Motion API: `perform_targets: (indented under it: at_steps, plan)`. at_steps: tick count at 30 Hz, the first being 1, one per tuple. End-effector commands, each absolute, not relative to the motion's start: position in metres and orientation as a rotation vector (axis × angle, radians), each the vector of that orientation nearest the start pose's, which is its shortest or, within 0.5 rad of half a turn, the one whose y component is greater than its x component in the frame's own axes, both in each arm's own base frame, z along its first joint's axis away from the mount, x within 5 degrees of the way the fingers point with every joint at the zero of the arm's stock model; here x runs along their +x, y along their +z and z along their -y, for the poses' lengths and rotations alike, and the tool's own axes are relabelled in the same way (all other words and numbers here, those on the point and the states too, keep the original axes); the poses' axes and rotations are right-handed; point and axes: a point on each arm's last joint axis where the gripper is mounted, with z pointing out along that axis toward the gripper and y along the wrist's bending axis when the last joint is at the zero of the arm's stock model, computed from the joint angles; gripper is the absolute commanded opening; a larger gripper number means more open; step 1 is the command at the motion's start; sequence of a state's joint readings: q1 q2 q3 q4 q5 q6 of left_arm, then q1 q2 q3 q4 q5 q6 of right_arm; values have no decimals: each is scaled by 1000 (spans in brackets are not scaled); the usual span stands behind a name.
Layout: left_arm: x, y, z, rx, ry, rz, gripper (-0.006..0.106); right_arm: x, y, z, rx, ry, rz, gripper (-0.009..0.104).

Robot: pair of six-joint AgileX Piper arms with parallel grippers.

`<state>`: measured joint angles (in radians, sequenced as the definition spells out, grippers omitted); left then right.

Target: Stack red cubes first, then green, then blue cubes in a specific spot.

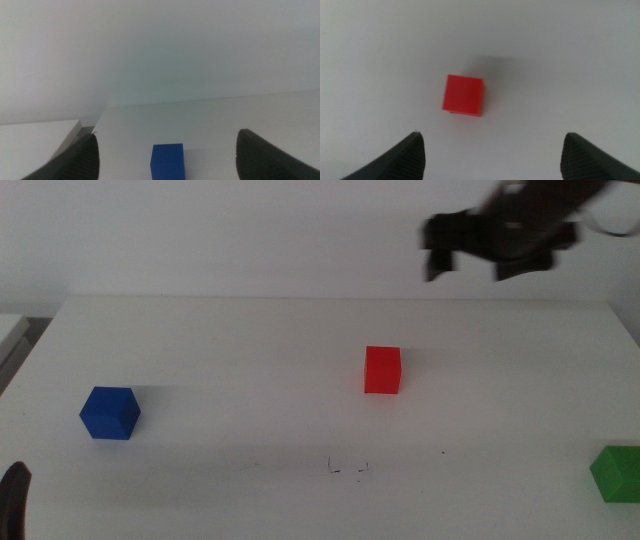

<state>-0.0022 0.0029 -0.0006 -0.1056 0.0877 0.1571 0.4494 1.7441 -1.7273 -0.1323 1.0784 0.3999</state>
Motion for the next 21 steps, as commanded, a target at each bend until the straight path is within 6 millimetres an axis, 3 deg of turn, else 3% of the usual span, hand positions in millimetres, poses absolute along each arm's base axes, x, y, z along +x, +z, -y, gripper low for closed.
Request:
perform_targets:
  at_steps: [1, 7, 15, 21]
  plan:
    - [56, 206, 1, 57, 31, -1559, 94, 363, 351, -174, -63, 116, -2628, 80]
    - [56, 206, 1, 57, 31, -1559, 94, 394, 310, -217, -66, 98, -2709, 80]
    - [56, 206, 1, 57, 31, -1559, 94, 421, 253, -229, -15, 40, -2774, 80]
    - [56, 206, 1, 58, 31, -1561, 94, 431, 229, -234, 20, 26, -2769, 80]
